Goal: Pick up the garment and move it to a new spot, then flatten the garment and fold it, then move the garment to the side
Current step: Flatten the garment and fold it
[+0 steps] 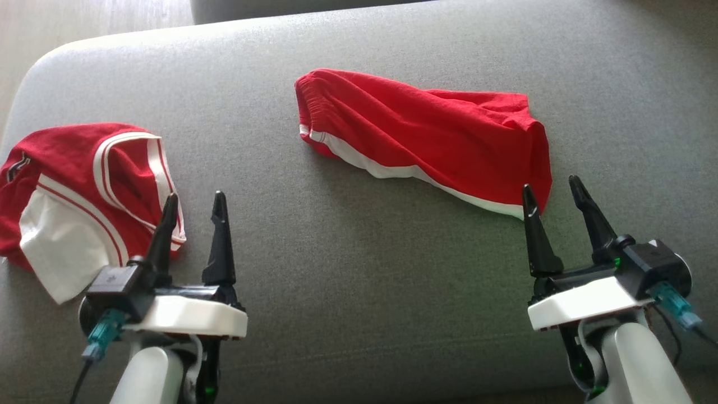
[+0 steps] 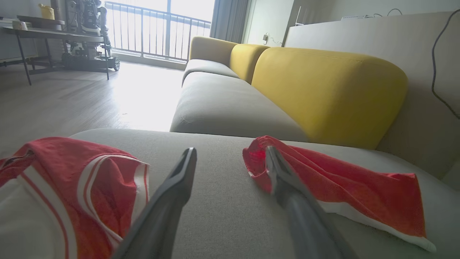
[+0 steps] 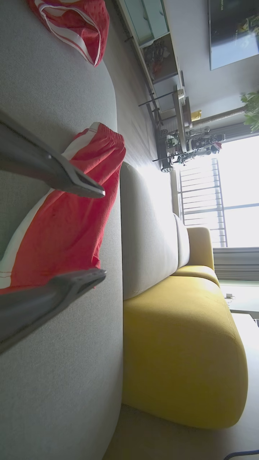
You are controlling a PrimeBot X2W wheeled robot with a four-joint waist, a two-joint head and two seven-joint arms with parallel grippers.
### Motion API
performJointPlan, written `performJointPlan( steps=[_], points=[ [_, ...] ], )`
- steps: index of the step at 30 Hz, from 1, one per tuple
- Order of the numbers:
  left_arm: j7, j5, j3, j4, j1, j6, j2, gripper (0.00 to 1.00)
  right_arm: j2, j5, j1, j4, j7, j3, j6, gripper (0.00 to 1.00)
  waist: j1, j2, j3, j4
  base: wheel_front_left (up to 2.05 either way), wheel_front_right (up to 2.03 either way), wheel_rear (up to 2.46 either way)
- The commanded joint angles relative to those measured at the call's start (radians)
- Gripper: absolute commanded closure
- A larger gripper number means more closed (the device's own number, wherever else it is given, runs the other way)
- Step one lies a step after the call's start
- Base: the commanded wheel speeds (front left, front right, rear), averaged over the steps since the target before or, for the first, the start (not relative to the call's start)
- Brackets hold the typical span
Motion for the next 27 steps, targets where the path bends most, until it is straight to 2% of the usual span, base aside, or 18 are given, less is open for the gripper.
performJointPlan(
  steps=[1, 8, 13, 19, 27],
  points=[
    [-0.009, 0.027, 0.052, -0.022, -0.044, -0.019, -0.008, 0.00, 0.006, 0.005, -0.017, -0.032, -0.009, 0.026, 0.000, 0.00, 0.0000, -0.0001, 0.002, -0.002, 0.00, 0.00, 0.00],
    [-0.009, 0.099, 0.086, 0.042, -0.090, -0.102, -0.045, 0.00, 0.006, 0.009, -0.037, -0.034, -0.009, 0.031, 0.000, 0.00, 0.0000, -0.0001, 0.047, -0.042, 0.00, 0.00, 0.00],
    [-0.009, 0.165, 0.056, 0.177, -0.180, -0.144, -0.025, 0.00, 0.006, 0.020, -0.058, -0.043, -0.009, 0.030, 0.000, 0.00, 0.0000, -0.0001, 0.110, -0.096, 0.00, 0.00, 0.00],
    [0.008, 0.204, 0.015, 0.362, -0.336, -0.178, 0.009, 0.00, 0.006, 0.037, -0.079, -0.052, -0.009, 0.025, 0.000, 0.00, 0.0000, -0.0001, 0.175, -0.152, 0.00, 0.00, 0.00],
    [0.009, 0.178, 0.013, 0.524, -0.493, -0.205, 0.032, 0.00, 0.006, 0.052, -0.098, -0.051, -0.009, 0.030, 0.000, 0.00, 0.0000, -0.0001, 0.218, -0.190, 0.00, 0.00, 0.00]
  ],
)
